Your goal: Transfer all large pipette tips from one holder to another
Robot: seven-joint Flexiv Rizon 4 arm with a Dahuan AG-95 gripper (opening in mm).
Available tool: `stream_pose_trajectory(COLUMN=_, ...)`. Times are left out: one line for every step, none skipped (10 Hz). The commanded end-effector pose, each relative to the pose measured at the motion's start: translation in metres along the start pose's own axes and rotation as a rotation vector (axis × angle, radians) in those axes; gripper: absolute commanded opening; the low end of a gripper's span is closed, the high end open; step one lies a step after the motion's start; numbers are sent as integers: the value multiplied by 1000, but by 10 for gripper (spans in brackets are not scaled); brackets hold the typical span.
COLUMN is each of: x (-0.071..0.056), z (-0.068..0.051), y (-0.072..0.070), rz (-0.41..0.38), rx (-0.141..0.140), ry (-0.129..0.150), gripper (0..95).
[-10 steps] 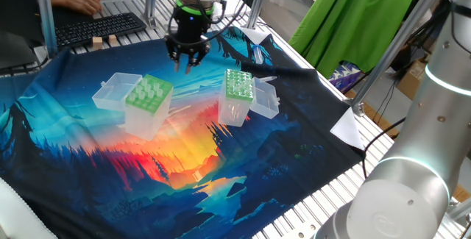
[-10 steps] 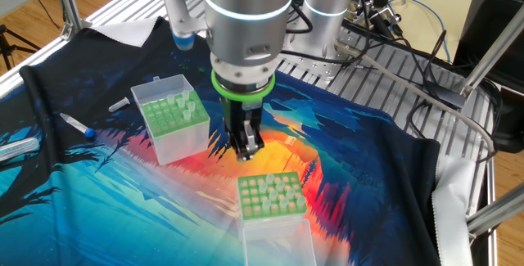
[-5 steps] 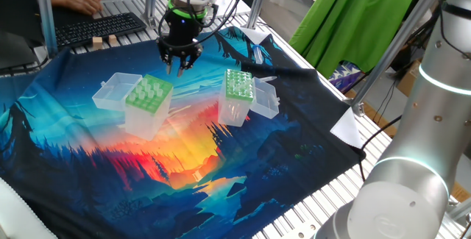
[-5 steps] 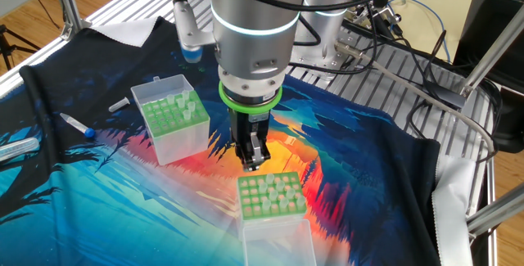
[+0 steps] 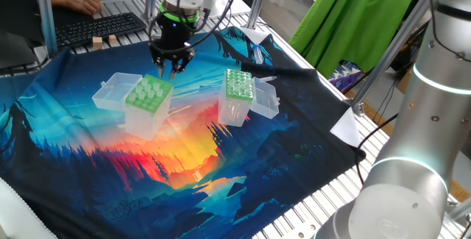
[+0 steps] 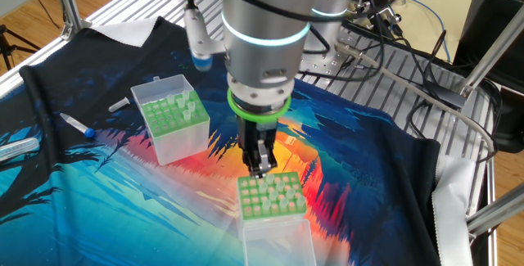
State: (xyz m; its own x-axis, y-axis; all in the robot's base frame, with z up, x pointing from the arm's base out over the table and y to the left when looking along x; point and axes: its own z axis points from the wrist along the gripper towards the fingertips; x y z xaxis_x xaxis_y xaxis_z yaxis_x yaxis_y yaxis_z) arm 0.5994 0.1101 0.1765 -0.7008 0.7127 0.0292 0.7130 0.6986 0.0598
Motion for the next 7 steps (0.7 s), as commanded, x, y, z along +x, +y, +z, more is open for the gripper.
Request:
stream_pose_trajectory(x=0, z=-1, y=1, rz=0, rx=-6, ry=7, gripper=190)
stream_pose_trajectory(x=0, z=-1, y=1, rz=-8, rx=-9, ry=8, gripper=0)
stream_pose_trajectory(x=0, z=-1, y=1, rz=-16, rx=-8, ry=7, gripper=0)
stream_pose_trajectory(x=0, z=-1, y=1, rz=-18, rx=-10, ry=4, gripper=0)
stream_pose_trajectory(x=0, z=-1, y=1, rz=-25, rx=-4, ry=2, gripper=0)
stream_pose_trajectory(x=0, z=-1, y=1, rz=-26, rx=-2, ry=1, gripper=0)
stream_pose_trajectory(x=0, z=-1, y=1, rz=-33, rx=12, ry=-13, gripper=0)
